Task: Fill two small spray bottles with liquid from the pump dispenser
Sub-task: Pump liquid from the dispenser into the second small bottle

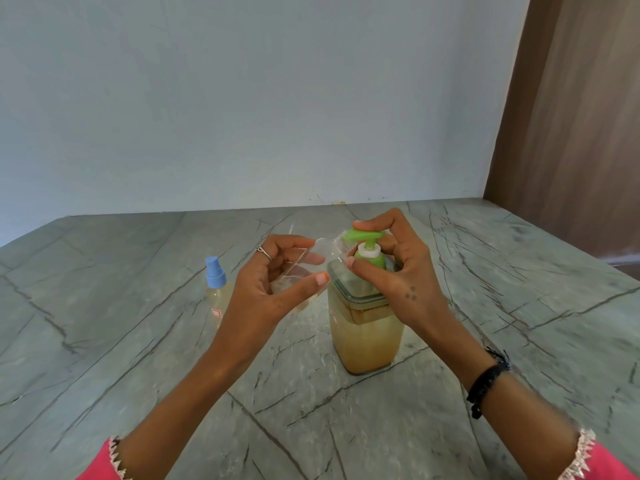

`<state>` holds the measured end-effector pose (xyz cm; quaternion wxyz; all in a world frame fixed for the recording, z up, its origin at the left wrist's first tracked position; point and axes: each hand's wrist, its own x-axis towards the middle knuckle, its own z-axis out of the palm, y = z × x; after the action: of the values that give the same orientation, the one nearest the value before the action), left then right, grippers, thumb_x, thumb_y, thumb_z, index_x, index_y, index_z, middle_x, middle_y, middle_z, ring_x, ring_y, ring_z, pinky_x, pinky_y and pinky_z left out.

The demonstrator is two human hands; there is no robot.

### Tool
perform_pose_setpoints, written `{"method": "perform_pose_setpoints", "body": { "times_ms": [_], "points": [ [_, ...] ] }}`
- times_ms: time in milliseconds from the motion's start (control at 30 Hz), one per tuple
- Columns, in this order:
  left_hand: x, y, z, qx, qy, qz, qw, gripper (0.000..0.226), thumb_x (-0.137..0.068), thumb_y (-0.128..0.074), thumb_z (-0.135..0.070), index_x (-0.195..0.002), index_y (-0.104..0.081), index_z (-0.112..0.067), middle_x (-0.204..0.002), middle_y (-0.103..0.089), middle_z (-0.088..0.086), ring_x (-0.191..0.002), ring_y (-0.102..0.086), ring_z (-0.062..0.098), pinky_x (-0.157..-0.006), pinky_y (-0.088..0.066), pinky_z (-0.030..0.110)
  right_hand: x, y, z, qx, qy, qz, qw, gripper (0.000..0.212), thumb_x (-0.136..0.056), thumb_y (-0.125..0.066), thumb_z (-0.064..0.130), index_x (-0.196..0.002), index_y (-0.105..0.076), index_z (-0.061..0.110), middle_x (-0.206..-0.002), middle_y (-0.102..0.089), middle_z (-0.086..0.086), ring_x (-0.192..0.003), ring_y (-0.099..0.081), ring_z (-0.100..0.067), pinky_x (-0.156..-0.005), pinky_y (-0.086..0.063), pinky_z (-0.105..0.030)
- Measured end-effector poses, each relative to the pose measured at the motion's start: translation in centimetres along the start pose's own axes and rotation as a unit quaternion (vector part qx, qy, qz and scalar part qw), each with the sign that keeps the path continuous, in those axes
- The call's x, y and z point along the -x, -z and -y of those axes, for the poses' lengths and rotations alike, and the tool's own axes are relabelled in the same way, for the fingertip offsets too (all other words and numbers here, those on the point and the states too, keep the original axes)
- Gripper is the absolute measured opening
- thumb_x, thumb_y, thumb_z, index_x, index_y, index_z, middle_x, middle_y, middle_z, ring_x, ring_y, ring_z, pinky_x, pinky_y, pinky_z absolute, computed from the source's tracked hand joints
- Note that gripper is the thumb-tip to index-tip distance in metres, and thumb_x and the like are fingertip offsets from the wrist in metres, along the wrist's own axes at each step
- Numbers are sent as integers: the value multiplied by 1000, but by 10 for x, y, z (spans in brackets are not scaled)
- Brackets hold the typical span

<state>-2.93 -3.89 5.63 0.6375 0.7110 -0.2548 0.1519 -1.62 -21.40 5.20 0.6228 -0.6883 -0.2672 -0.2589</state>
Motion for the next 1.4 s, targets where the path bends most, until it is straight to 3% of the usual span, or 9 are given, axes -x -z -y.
{"method": "perform_pose_setpoints", "body": {
  "times_ms": [167,300,500,667,800,1100,1300,1400],
  "points": [
    [0,-1,-1,14,-3,-5,1000,42,-59,-68,-41,-98,-58,-29,-94,-70,-16,-88,-66,5,-65,-52,15,3,3,0,21,14,23,999,43,-82,-67,-2,-107,-52,30,-86,-68,9,-83,-64,-3,-76,-48,-13],
    [0,-3,-3,10,-8,-7,1000,43,-59,-67,-43,-98,-57,-30,-93,-69,-21,-87,-66,2,-63,-51,13,3,4,1,32,19,32,999,46,-83,-67,2,-113,-49,32,-88,-68,2,-84,-65,-5,-78,-49,-13],
    [0,-2,-2,2,-7,-10,1000,42,-59,-70,-41,-97,-56,-31,-93,-69,-21,-86,-66,2,-65,-51,12,-1,2,-1,3,12,12,1000,36,-77,-68,4,-99,-58,31,-82,-67,12,-81,-64,-3,-76,-48,-13],
    [0,0,1,-2,-2,-5,1000,41,-60,-70,-41,-97,-58,-30,-95,-70,-15,-88,-66,5,-67,-52,15,-6,1,-1,-27,-8,1,1000,29,-68,-67,2,-82,-62,26,-70,-69,8,-73,-66,-7,-68,-52,-20],
    [1,0,0,-4,-1,-2,1000,41,-58,-69,-42,-96,-58,-31,-93,-69,-18,-84,-66,2,-62,-51,13,-8,2,0,-36,-5,8,999,27,-66,-65,-1,-79,-61,23,-68,-69,11,-68,-65,-1,-63,-50,-15],
    [0,0,0,-2,-4,-9,1000,43,-59,-68,-43,-98,-57,-30,-95,-69,-19,-88,-66,4,-66,-52,14,1,5,-3,11,27,52,998,37,-81,-65,2,-109,-55,25,-92,-63,23,-87,-62,0,-77,-49,-13],
    [0,0,0,-2,-5,-5,1000,37,-65,-72,-30,-98,-56,-28,-92,-69,-22,-86,-65,0,-64,-51,12,3,5,-2,37,38,52,997,49,-79,-71,16,-108,-53,51,-99,-64,16,-93,-65,-7,-77,-53,-17],
    [0,1,-1,-2,-9,-8,1000,40,-63,-72,-35,-99,-56,-29,-94,-69,-21,-87,-66,1,-63,-51,12,2,6,-4,48,32,54,997,45,-74,-78,13,-111,-56,23,-98,-62,29,-90,-63,3,-76,-50,-12]
  ]
}}
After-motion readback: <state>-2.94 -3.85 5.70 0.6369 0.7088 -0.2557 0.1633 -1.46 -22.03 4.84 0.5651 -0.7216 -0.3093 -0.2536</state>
